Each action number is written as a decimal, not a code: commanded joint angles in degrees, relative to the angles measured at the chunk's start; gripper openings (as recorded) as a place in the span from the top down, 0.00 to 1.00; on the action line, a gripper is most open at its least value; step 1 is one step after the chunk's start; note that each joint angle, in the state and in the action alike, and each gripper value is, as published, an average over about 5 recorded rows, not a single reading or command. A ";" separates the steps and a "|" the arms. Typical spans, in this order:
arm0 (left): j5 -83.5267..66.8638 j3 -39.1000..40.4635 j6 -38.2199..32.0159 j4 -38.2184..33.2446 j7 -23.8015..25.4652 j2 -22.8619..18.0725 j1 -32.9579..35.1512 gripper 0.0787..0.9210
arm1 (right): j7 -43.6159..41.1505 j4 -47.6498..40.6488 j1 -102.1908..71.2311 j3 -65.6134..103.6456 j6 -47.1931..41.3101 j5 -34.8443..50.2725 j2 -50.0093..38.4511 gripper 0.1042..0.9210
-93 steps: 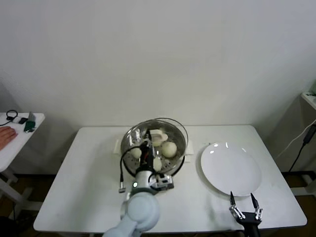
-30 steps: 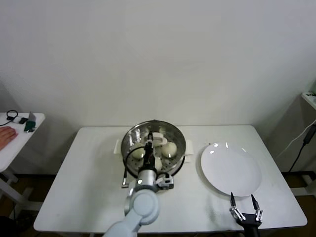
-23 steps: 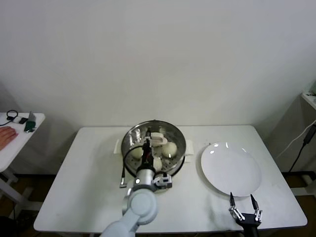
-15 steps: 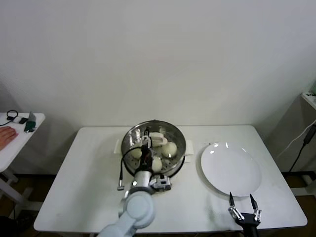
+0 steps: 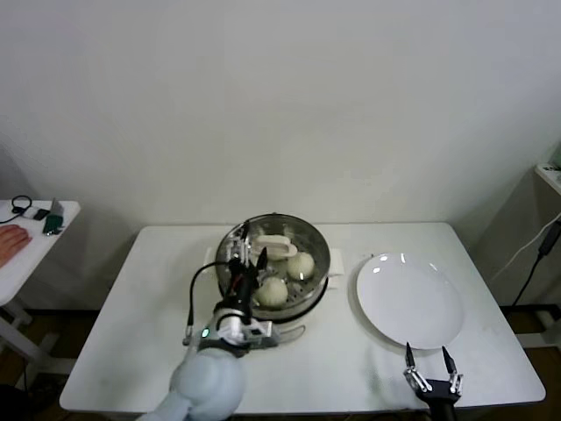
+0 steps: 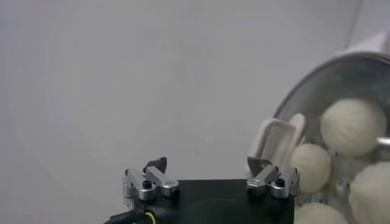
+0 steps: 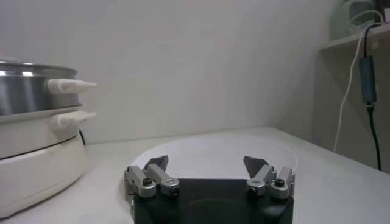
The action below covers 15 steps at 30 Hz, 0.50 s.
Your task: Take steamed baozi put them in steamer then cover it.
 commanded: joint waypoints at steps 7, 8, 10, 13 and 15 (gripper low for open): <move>-62.93 -34.46 -39.47 3.41 -10.06 -0.98 23.36 0.12 | 2.38 2.91 -0.65 -0.40 0.25 -1.49 -1.48 0.12; -65.75 -36.06 -41.54 5.78 -8.87 -0.91 24.59 0.12 | 2.39 3.14 -0.68 -0.39 0.17 -1.53 -1.60 0.12; -70.61 -37.93 -44.83 10.68 -7.48 -0.41 25.94 0.12 | 2.39 3.43 -0.71 -0.41 0.05 -1.61 -1.86 0.12; -75.95 -38.88 -49.08 17.18 -5.79 0.54 27.08 0.12 | 2.33 3.63 -0.66 -0.46 -0.03 -1.69 -2.28 0.12; -77.28 -38.69 -52.06 20.63 -4.59 0.55 27.34 0.12 | 2.30 3.68 -0.55 -0.50 -0.10 -1.67 -2.66 0.12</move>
